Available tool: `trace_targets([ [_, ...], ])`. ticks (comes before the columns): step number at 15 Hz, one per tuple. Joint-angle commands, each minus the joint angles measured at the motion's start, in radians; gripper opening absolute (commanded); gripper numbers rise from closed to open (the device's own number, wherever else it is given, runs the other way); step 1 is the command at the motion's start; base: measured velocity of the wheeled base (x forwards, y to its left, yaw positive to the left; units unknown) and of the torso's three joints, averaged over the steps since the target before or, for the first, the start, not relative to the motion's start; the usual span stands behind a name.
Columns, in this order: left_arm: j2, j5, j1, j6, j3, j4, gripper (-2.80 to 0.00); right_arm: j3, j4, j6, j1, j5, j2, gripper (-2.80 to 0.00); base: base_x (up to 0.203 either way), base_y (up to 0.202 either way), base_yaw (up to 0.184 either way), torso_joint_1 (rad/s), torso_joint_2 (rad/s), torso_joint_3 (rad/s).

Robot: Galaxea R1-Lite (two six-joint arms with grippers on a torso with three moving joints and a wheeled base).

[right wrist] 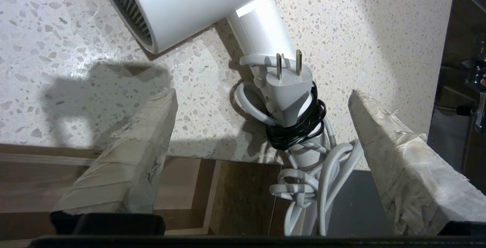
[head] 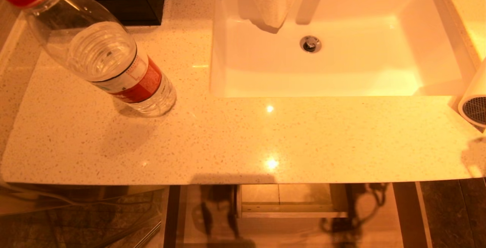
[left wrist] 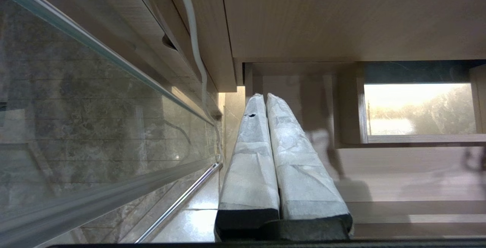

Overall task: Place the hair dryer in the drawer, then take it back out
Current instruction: Pick up the hairdryer

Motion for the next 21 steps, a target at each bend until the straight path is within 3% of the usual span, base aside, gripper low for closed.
trace_targets([
  [1,0.000,0.001,0.000,0.000,-0.001,0.000,-2.80,-0.008,-0.009,0.000,-0.001,-0.003,0.048,0.00,0.000,0.000,0.000,0.000,0.00,0.000],
  [10,0.000,0.001,0.000,0.000,0.000,0.000,-2.80,-0.053,-0.257,0.007,-0.002,0.003,0.266,0.00,0.000,0.000,0.000,0.000,0.00,0.000],
  [21,0.000,0.001,0.000,0.000,0.000,0.000,-2.80,-0.065,-0.273,0.023,-0.023,-0.003,0.296,0.00,0.000,0.000,0.000,0.000,0.00,0.000],
])
